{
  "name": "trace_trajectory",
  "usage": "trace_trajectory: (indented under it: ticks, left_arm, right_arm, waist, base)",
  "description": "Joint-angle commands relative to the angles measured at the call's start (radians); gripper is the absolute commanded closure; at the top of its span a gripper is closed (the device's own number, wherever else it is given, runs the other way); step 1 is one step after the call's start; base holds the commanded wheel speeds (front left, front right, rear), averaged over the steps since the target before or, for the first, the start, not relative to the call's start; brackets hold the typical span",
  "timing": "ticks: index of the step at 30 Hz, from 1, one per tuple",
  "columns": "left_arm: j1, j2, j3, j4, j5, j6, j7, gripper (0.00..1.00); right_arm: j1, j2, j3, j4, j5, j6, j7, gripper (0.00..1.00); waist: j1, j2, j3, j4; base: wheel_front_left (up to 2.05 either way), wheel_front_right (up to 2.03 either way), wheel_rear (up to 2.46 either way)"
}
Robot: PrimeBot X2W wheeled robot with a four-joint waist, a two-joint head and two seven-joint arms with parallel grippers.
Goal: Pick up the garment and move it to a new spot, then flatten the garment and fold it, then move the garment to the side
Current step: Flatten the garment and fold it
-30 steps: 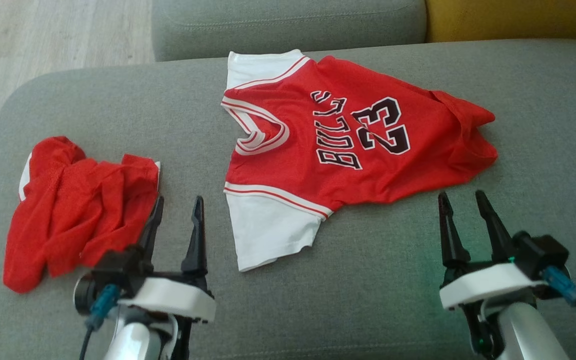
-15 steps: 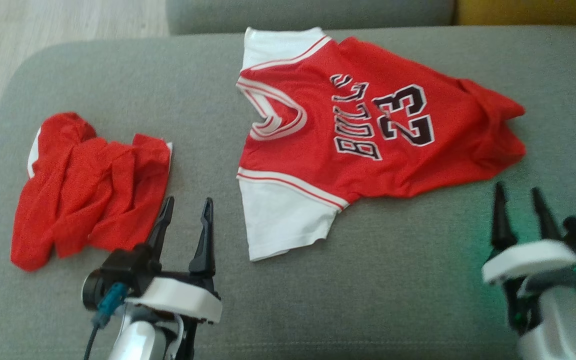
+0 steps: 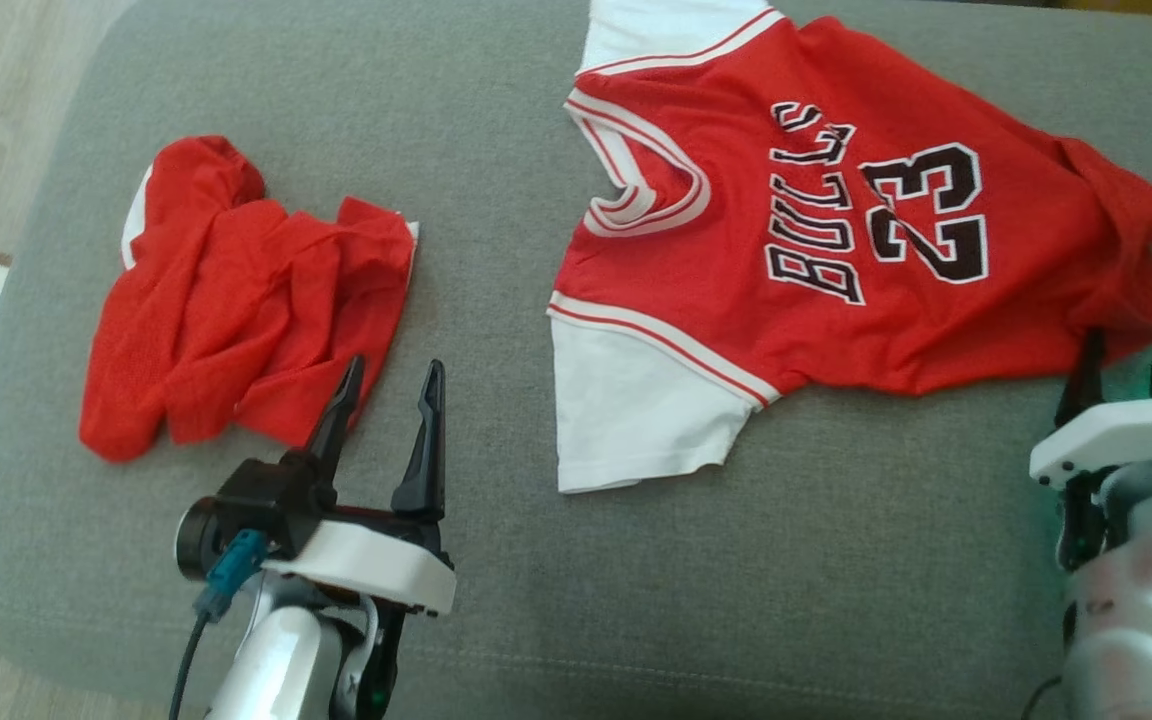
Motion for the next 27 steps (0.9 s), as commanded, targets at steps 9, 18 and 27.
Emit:
trace_trajectory:
  ticks: [9,18,27]
  left_arm:
    - [-0.044,0.002,0.036,-0.033,0.005,-0.001,-0.006,0.0]
    - [-0.03,0.002,0.041,-0.024,0.003,0.005,-0.006,0.0]
    - [0.022,0.002,0.044,-0.027,-0.006,0.021,-0.006,0.0]
  right_arm:
    - [-0.144,-0.003,-0.117,0.127,-0.146,0.004,-0.055,1.0]
    - [-0.188,-0.003,-0.062,0.159,-0.136,0.004,-0.082,1.0]
    - [-0.049,-0.003,0.106,0.067,0.039,0.004,-0.083,1.0]
  waist:
    - [0.0,0.0,0.015,0.006]
    - [0.0,0.0,-0.037,-0.046]
    - [0.0,0.0,-0.128,-0.111]
  base:
    - [0.0,0.0,0.0]
    - [0.0,0.0,0.0]
    - [0.0,0.0,0.0]
